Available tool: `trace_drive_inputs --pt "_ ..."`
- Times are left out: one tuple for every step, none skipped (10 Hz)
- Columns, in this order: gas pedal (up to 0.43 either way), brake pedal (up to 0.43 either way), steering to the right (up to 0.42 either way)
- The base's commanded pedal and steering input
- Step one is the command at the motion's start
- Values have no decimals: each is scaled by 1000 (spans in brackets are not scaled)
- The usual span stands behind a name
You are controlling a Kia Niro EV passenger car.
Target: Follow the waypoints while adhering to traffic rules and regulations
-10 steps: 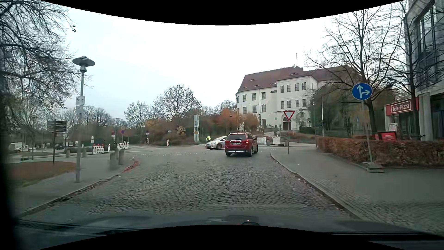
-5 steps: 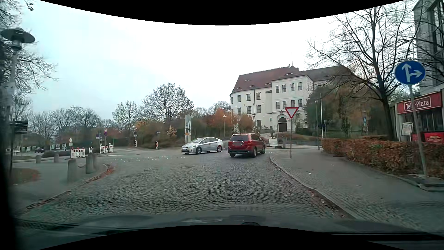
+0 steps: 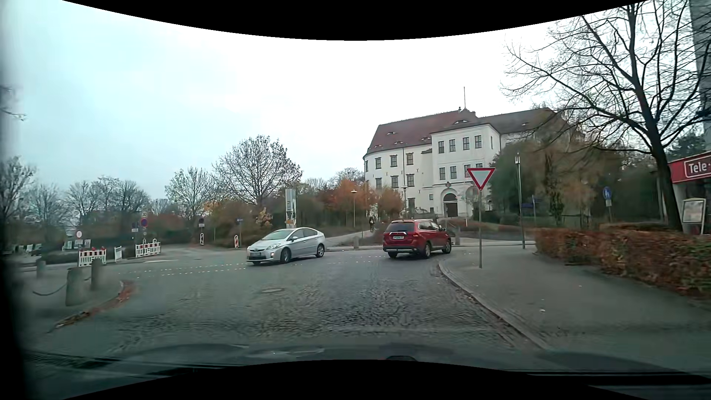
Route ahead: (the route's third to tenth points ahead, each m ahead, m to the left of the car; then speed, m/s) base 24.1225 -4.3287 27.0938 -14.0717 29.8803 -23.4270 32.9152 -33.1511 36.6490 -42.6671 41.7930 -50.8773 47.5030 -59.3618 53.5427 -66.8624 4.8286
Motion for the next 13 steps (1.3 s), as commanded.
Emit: trace_drive_inputs --pt "110 0 -16" --pt "98 0 -25" --pt "98 0 -29" --pt "8 0 -30" --pt "0 0 -25" --pt "0 0 -20" --pt "0 0 -18" --pt "0 0 -15" --pt "0 37 -11" --pt "0 91 -7" --pt "0 134 -3" --pt "0 152 -3" --pt "0 165 -3"
